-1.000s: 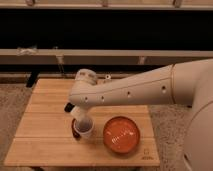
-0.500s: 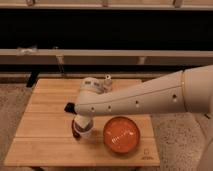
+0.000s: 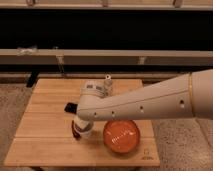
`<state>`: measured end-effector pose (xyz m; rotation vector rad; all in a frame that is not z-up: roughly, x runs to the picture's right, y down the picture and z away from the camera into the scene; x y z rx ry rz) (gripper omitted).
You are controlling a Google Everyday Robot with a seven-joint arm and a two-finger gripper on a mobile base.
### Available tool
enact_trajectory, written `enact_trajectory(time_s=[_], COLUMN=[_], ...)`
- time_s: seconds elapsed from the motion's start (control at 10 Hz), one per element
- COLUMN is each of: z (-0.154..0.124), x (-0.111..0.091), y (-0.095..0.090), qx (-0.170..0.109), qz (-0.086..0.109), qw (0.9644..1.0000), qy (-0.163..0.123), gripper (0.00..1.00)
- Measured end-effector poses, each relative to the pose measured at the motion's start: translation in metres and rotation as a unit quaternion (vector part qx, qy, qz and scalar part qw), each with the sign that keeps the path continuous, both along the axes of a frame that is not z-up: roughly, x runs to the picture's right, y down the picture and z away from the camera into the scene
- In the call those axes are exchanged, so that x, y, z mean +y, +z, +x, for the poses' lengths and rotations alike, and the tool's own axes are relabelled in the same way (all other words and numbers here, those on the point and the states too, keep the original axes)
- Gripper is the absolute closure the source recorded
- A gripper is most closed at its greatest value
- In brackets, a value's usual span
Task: Place the white sponge in the ceramic cup
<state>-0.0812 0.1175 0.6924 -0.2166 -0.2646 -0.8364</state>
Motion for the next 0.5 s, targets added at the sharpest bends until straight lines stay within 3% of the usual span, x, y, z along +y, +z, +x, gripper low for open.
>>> enact_trajectory(time_s=[0.5], z=[-0.0105], x=[-0.0014], y=[-0.0065], qx=[-0.008], qz=[0.008], qw=[0.9999], qy=[-0.006], gripper=[0.20])
